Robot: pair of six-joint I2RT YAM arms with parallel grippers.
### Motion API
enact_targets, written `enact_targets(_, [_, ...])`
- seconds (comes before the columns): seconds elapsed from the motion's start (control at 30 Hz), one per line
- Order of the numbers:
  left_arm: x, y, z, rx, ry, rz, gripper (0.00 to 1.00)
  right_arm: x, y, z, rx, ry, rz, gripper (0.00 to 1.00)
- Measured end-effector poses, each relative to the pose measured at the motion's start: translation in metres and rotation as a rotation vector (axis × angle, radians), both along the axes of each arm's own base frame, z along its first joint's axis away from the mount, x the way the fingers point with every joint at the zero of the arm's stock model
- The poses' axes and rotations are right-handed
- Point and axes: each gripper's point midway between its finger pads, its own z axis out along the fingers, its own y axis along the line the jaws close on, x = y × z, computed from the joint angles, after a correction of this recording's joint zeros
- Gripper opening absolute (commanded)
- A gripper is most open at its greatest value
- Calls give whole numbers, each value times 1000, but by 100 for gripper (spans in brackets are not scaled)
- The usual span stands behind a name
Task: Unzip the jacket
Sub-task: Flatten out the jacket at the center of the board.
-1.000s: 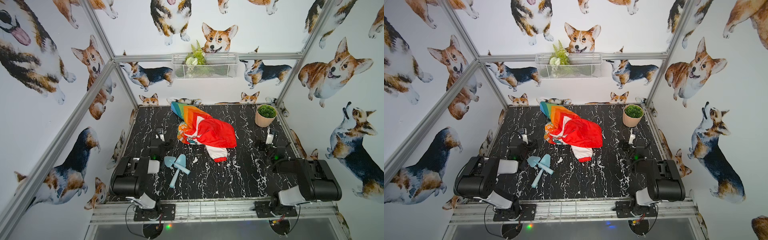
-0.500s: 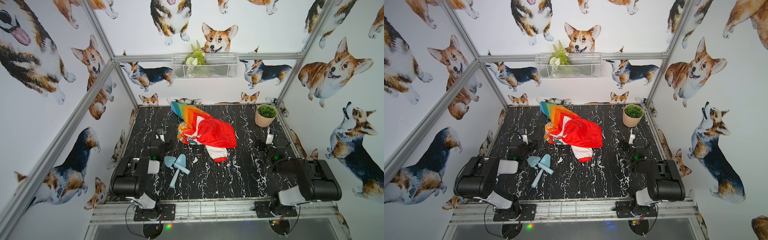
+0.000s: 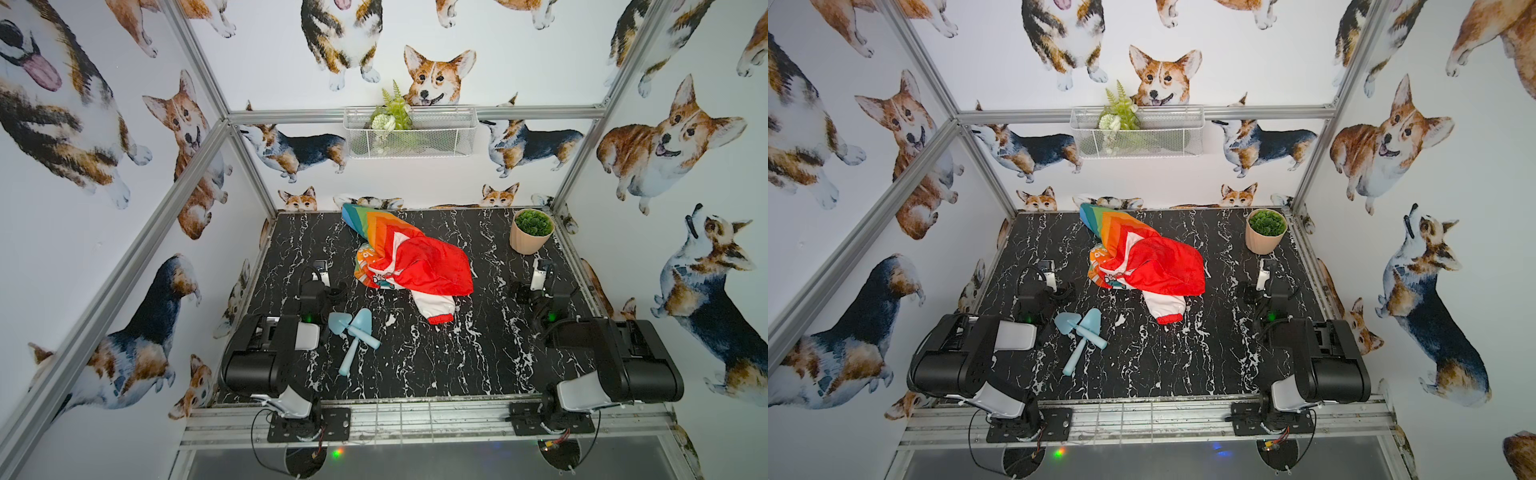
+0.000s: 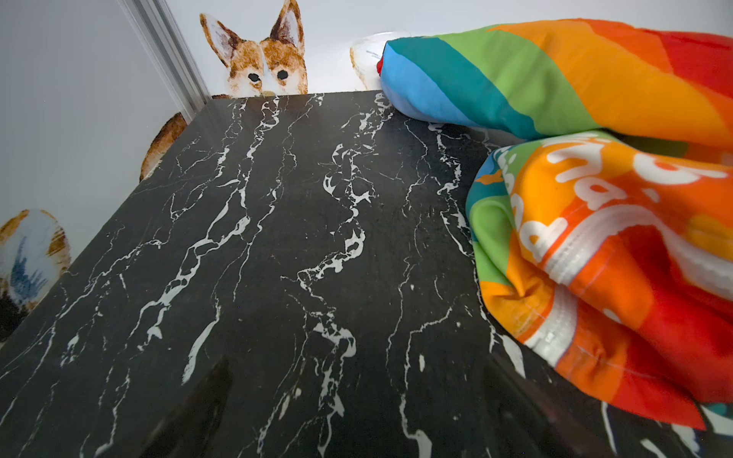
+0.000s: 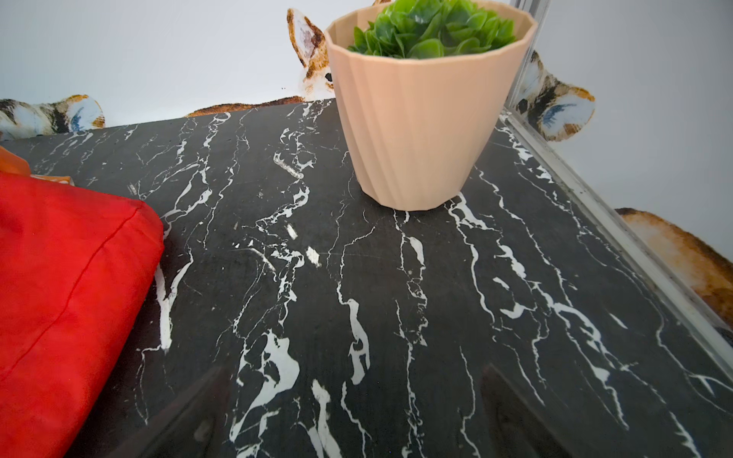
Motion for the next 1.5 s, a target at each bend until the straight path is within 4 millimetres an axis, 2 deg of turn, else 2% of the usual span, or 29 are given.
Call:
enact_targets(0.13, [1, 0, 3, 0, -11, 3, 100, -5, -2, -2, -5, -2, -12, 99])
enact_targets(0.33, [8, 3, 9, 7, -23, 24, 100, 7, 2, 11, 0, -25, 8, 99])
enact_targets(0.47, [7, 4, 8, 3, -20, 28, 100, 7, 2, 6, 1, -10, 14, 99])
enact_targets(1.5, [7, 5, 8, 4, -20, 34, 100, 7, 3, 6, 2, -9, 18, 99])
